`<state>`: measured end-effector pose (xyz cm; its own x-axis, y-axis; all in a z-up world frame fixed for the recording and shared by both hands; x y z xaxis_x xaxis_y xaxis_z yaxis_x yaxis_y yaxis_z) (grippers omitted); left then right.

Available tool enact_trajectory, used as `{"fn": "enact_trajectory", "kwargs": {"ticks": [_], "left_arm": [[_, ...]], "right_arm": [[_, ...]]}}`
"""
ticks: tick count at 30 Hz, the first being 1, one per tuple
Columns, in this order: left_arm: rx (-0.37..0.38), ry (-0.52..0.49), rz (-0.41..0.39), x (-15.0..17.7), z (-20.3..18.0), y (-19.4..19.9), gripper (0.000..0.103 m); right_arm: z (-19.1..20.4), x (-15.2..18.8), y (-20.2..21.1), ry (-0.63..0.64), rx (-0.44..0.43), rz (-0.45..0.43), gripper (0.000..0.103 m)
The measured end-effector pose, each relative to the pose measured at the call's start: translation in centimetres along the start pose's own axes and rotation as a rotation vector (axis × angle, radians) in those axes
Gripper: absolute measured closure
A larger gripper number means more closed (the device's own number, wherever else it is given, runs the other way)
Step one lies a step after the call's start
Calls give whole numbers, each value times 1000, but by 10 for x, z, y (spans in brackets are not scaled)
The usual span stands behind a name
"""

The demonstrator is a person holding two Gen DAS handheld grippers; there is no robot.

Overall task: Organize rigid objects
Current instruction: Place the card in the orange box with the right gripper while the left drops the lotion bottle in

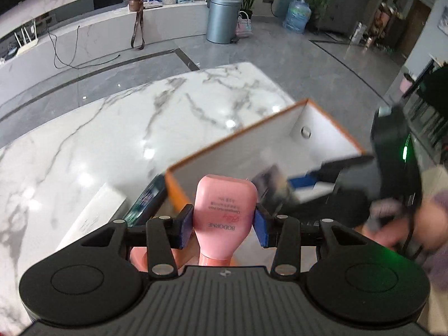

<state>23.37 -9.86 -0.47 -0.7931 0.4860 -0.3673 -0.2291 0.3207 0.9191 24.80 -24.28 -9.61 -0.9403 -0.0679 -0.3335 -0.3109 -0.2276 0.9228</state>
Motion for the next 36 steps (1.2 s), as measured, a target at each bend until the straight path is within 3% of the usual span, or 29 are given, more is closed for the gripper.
{"fn": "enact_trajectory", "kwargs": {"ticks": [8,12,24,28,29,31,35,36], "left_arm": [[20,130,96,-33,-6,-66,53],[-32,162,160,-34,-1,-94,53],[-242,42,296,-38,-11,-131,54],[-288,28,288,-39,-7,-131,54],[-297,22,276,-38,-7,-128,53],[-283,10,238,-38,-7,-120,50],[-236,8,135,-36,-8,-91,50],[-234,7,110,-37,-8,-84,50]], "right_arm": [[-30,-12,-14,7,47,51,43],[-40,-12,-26,19,53,88,43],[-31,-18,-47,102,49,165,45],[-32,-18,-48,87,48,177,48],[-33,-17,-49,83,55,181,52],[-34,-16,-49,79,70,181,69],[-38,-20,-49,47,66,189,69],[-38,-20,-48,49,75,188,64]]}}
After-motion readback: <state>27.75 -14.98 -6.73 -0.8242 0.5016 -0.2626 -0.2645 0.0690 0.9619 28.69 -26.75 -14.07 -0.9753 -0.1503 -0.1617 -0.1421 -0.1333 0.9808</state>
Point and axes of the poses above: each gripper's, at about its wrist camera, not at the fingertips, and y roughly against the way its jaws point, z to its left, x to its underside, the point moved 6 cm from there along -y, roughly the way its jaws point, and after that the axes turned 11 degrees about z, right-handed, at the moved point
